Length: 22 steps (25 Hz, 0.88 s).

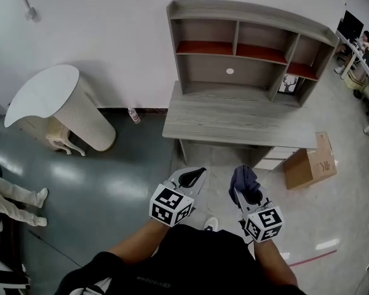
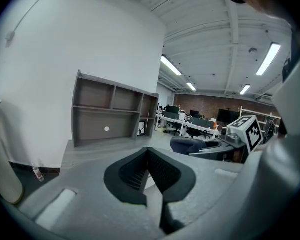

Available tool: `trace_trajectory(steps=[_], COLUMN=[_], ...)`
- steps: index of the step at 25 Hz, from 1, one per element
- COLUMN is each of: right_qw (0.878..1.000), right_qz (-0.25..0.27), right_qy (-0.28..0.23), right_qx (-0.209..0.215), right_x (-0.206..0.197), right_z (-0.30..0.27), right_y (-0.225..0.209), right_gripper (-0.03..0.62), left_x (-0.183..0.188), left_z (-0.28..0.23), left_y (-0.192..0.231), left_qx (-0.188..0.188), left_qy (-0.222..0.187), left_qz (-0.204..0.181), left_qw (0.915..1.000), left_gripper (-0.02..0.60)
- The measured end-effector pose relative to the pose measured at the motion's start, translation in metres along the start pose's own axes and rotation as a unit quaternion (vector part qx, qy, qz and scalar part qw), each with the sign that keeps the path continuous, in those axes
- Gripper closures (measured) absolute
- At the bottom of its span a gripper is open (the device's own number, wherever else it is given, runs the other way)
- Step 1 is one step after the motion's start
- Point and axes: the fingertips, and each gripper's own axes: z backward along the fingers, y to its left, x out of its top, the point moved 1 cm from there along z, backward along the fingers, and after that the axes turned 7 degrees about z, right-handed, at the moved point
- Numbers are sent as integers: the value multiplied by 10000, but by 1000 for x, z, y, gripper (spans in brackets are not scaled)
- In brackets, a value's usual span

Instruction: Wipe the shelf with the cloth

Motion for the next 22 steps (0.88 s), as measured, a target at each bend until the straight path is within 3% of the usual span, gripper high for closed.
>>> trace_trajectory(steps=[6, 22], right_qw=[9998, 9995], right_qz=[-176, -286], right_qy=[-24, 54], right_qx=[4, -125], right_x=[-1, -5], right_z=[-3, -36], right_y=[-40, -97], right_gripper=[496, 496], left_x=[16, 31], left_z=[-39, -118], left_y=[-13, 13], left_qx=[-48, -241], left_qy=[83, 241], left_qz=[-183, -231], left_qw=[9998, 9991], left_gripper=[574, 574])
